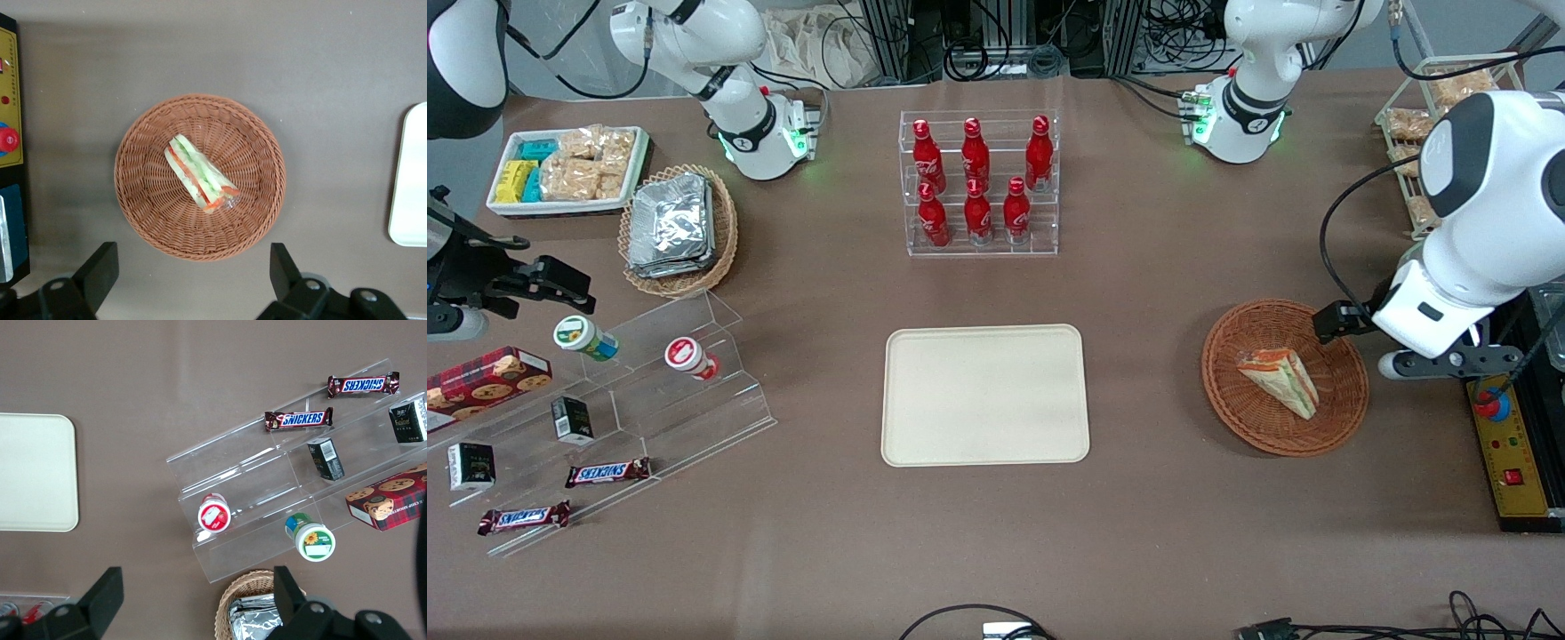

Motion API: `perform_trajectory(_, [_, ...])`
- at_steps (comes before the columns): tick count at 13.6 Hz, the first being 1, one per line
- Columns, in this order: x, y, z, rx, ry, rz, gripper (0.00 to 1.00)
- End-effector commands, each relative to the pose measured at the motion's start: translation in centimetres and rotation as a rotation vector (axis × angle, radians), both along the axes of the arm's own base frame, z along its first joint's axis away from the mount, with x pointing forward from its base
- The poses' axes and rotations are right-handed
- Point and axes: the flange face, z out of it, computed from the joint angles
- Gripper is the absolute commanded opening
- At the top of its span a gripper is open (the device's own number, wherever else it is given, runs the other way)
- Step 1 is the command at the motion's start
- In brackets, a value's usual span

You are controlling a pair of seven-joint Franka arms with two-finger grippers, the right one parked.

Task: Place sandwich from basket to tray
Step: 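Move the left gripper over the wrapped sandwich in the wicker basket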

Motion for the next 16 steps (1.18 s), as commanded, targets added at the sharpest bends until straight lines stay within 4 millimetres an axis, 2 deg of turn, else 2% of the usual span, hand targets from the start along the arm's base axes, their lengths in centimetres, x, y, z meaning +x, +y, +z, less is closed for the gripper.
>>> perform_trajectory(1, [0.9,0.2,0.1,-0.004,0.009,0.002,1.0])
perform_trajectory(2, [1.1,0.2,0.4,0.0,-0.001,-0.003,1.0])
perform_trajectory(4, [1.7,0.4,-0.7,-0.006,0.018,0.0,1.0])
perform_trajectory(5, [1.5,0.3,-1.7,-0.004,0.04,0.002,1.0])
perform_trajectory(7, [1.2,0.2,-2.3,-0.016,0.067,0.021,1.0])
perform_trajectory(11, [0.6,-0.2,-3.4,0.009,0.112,0.218,1.0])
perform_trajectory(13, [0.4,-0.3,-5.4,0.028,0.132,0.354,1.0])
perform_trajectory(16, [1.1,-0.2,-9.2,0.05,0.173,0.526,1.0])
